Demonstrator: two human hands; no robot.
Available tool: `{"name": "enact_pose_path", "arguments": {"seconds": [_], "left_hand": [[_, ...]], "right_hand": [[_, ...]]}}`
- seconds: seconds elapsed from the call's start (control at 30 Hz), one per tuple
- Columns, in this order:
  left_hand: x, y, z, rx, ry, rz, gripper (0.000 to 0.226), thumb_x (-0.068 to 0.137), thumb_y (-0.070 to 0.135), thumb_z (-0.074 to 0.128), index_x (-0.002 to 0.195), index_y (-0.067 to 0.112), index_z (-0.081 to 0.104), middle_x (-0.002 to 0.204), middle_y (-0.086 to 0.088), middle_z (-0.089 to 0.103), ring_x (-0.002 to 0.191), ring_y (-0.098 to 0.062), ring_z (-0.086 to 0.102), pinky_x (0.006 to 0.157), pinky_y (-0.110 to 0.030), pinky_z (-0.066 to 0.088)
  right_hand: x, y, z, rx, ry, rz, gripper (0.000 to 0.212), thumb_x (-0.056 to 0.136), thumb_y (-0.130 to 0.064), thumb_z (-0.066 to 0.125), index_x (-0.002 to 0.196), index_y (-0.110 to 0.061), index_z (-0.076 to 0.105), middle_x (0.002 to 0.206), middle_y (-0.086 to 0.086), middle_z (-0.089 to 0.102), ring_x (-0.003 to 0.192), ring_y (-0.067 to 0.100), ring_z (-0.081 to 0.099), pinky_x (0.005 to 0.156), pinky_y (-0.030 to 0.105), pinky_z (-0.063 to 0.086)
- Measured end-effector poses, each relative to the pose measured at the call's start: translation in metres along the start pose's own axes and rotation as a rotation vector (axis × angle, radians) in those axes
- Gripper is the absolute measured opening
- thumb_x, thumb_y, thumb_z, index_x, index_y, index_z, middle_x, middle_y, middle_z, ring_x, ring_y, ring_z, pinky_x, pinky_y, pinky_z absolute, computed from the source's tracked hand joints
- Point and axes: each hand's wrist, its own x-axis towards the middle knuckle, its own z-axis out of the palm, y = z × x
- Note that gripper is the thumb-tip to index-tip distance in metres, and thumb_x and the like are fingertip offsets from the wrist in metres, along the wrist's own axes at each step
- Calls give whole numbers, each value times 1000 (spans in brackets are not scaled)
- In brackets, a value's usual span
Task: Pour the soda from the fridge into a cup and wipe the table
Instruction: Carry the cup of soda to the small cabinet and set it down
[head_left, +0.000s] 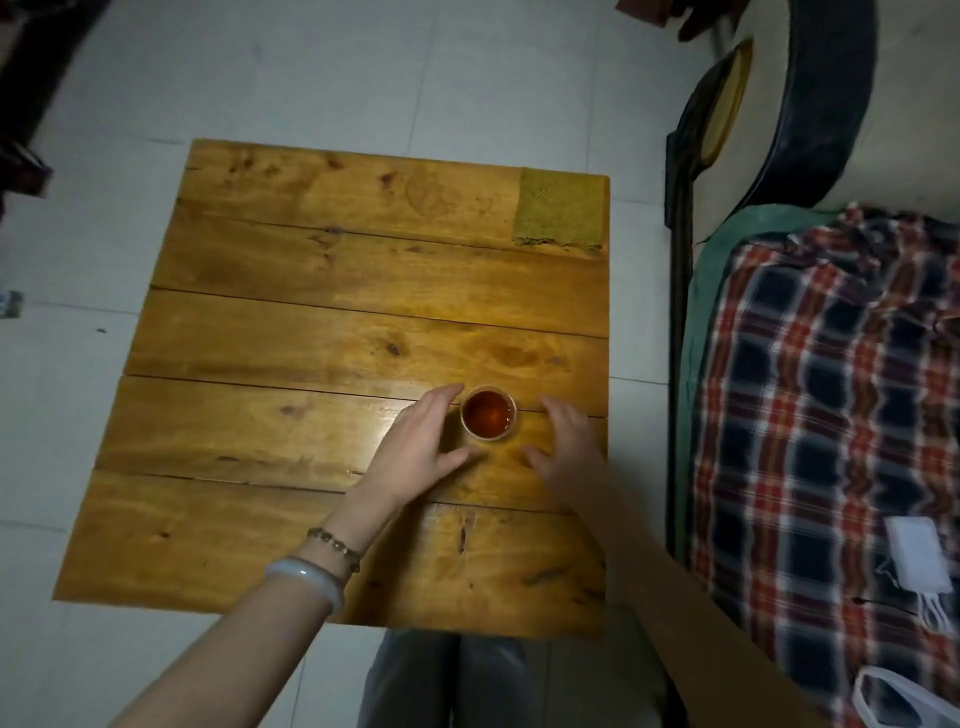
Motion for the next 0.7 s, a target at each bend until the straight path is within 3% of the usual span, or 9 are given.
{"name": "enact_pose_path", "arguments": {"seconds": [0.17, 0.3, 0.53, 0.63, 0.7], "left_hand": [[23, -20, 40, -159, 8, -81, 89, 70, 38, 81, 141, 13, 33, 141, -5, 45, 127, -17, 44, 106, -30, 36], [33, -26, 54, -327, 72, -118, 74, 66, 34, 84, 127, 15, 46, 125, 1, 57, 113, -10, 54, 94, -22, 44], [33, -23, 52, -382, 65, -104, 71, 64, 39, 85, 122, 19, 49, 119, 7, 60, 107, -6, 57, 90, -26, 48], [23, -11, 39, -426, 92, -119, 72, 62, 45, 84, 121, 21, 50, 116, 9, 61, 106, -5, 57, 88, -22, 46], [13, 0, 23, -457, 115, -126, 69, 61, 41, 85, 118, 23, 50, 114, 11, 61, 104, -1, 57, 87, -19, 45]], "right_hand": [[28, 20, 30, 85, 3, -25, 68, 77, -17, 72, 137, -10, 40, 138, 8, 43, 129, 21, 34, 109, 29, 24], [37, 25, 41, 105, 7, -88, 63, 75, -18, 74, 132, -13, 47, 135, 6, 46, 128, 21, 36, 103, 22, 21], [30, 17, 39, 143, 56, -113, 55, 76, -20, 74, 126, -12, 53, 128, 4, 52, 122, 16, 40, 96, 14, 20], [19, 4, 27, 150, 77, -145, 54, 76, -19, 74, 125, -12, 54, 125, 3, 54, 116, 10, 40, 92, 3, 18], [8, -11, 13, 168, 84, -193, 55, 74, -18, 74, 125, -10, 55, 123, 4, 55, 112, 7, 38, 94, 8, 21]]}}
